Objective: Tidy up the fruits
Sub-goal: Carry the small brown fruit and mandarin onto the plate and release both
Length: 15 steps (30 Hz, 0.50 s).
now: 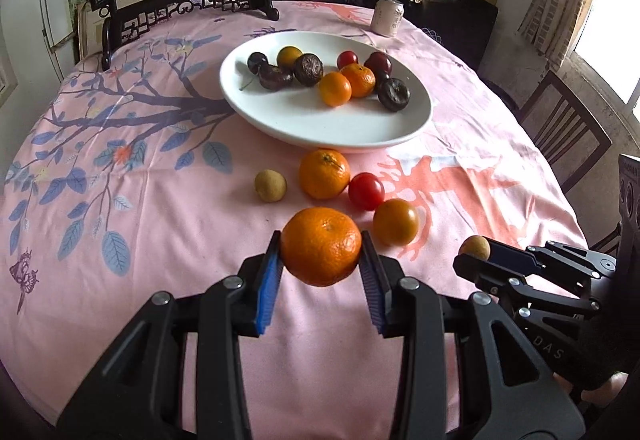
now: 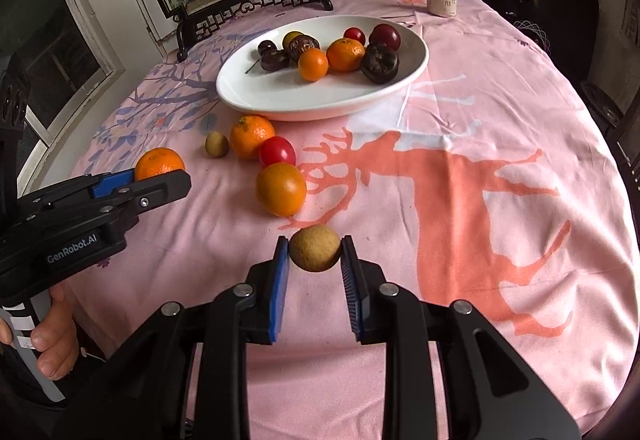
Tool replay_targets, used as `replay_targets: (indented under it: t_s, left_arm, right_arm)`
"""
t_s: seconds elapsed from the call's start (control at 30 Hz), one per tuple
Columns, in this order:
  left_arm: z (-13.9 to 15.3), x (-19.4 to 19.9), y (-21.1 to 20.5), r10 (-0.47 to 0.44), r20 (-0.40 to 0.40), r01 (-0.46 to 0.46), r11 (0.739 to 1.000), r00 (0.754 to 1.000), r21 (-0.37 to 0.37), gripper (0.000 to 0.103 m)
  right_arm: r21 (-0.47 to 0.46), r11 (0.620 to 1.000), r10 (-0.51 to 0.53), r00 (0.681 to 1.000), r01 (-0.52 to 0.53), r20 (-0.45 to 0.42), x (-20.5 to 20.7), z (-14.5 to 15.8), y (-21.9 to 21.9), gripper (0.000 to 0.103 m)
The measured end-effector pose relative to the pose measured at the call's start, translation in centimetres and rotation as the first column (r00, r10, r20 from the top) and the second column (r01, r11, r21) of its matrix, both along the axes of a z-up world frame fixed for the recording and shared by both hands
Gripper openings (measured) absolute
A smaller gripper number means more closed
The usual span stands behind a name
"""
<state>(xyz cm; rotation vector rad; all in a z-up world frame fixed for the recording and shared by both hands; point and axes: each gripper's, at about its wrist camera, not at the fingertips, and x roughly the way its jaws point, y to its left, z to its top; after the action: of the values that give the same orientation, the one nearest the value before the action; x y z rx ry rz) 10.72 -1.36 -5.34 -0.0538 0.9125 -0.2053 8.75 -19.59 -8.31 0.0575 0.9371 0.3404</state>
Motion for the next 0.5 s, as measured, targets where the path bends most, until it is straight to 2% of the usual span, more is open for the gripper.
replay_targets:
  t_s: [0.13, 0.23, 0.5]
  left_arm:
    - [1.7, 1.7, 1.3, 0.028, 0.035, -0.028, 1.0, 0.999, 0.009, 0.037]
    - [2.6, 4.5, 1.8, 0.057, 0.049, -0.059, 0.998, 0.997, 0.037, 0.037]
    - [2.0, 13.8, 1.3, 0.083, -0.033, -0.08, 0.994, 0.996, 0.077, 0.038]
  right_arm:
    - [-0.033, 0.999, 0.01, 0.999, -0.009, 0.039, 2.0, 1.5, 0.8, 0.026]
    - [-0.07, 0.998, 0.008, 0.998, -0.004, 0.069, 4.4, 2.6, 1.6, 0.026]
    - [-0.15, 0.989, 0.0, 0.998, 0.01, 0.067, 12.2, 2.8, 3.4, 0.026]
